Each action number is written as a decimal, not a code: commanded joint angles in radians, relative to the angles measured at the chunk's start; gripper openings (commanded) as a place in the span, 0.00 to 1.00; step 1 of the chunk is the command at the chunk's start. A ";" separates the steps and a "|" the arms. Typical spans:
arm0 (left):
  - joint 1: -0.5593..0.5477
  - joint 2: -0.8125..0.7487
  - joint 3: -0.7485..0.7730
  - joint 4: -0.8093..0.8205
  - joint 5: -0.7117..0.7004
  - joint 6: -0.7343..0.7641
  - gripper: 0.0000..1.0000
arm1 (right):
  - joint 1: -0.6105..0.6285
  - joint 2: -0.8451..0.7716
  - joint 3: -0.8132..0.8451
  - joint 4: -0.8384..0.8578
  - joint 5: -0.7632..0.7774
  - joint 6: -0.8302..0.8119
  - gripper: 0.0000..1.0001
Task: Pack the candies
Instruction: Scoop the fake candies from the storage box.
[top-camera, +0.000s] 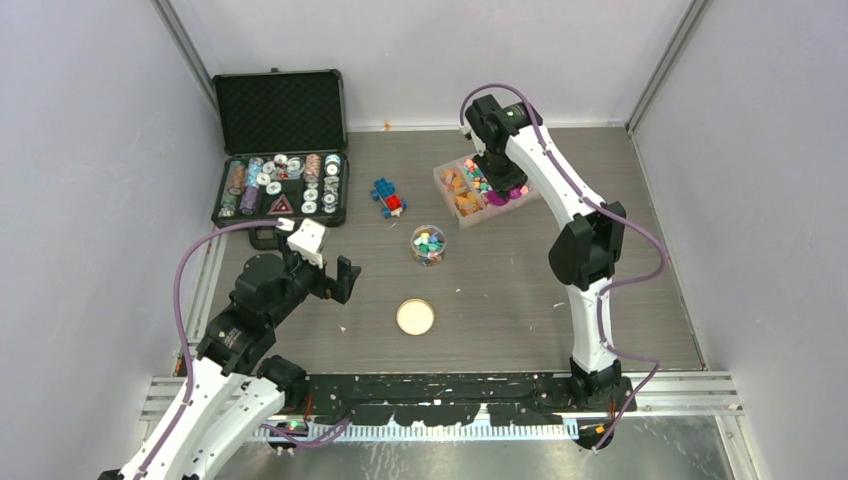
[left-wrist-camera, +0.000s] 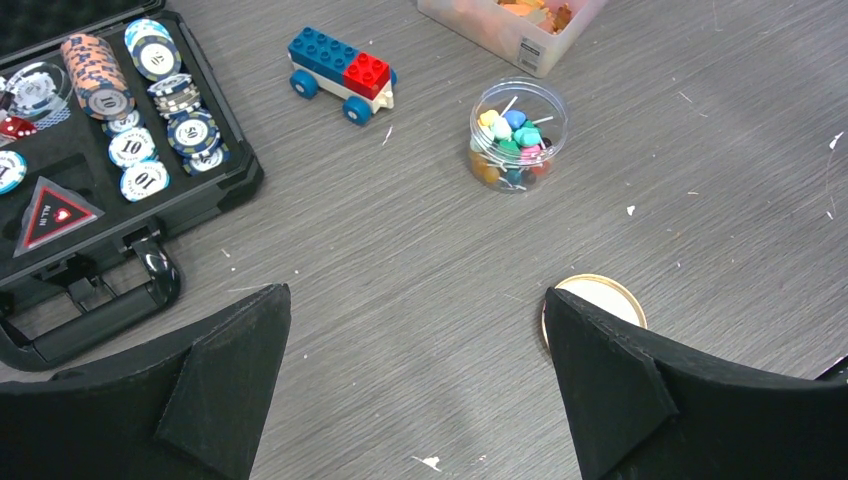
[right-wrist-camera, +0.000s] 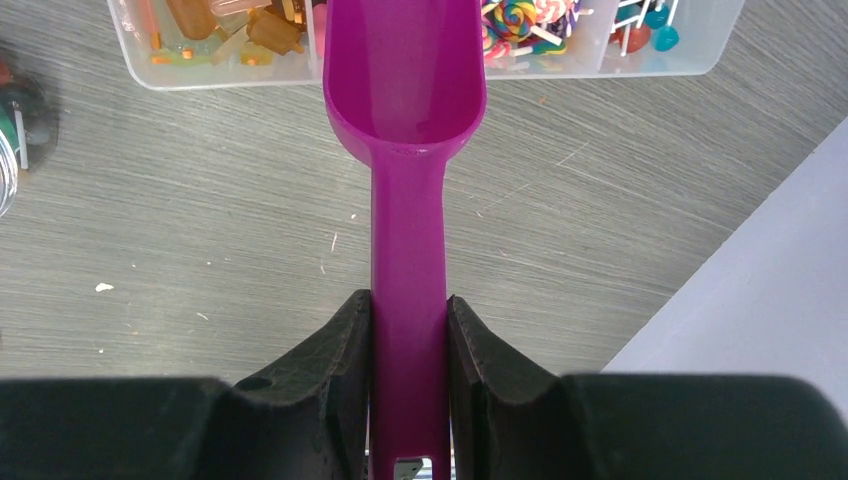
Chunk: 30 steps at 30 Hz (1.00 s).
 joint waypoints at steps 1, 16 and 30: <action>-0.007 -0.010 0.009 0.018 -0.011 0.007 1.00 | -0.008 0.042 0.097 -0.067 -0.024 0.006 0.01; -0.007 -0.009 0.008 0.017 -0.011 0.013 1.00 | -0.029 0.104 0.091 0.089 -0.051 0.026 0.00; -0.007 -0.004 0.007 0.021 -0.011 0.012 1.00 | -0.057 -0.032 -0.216 0.303 -0.073 0.034 0.00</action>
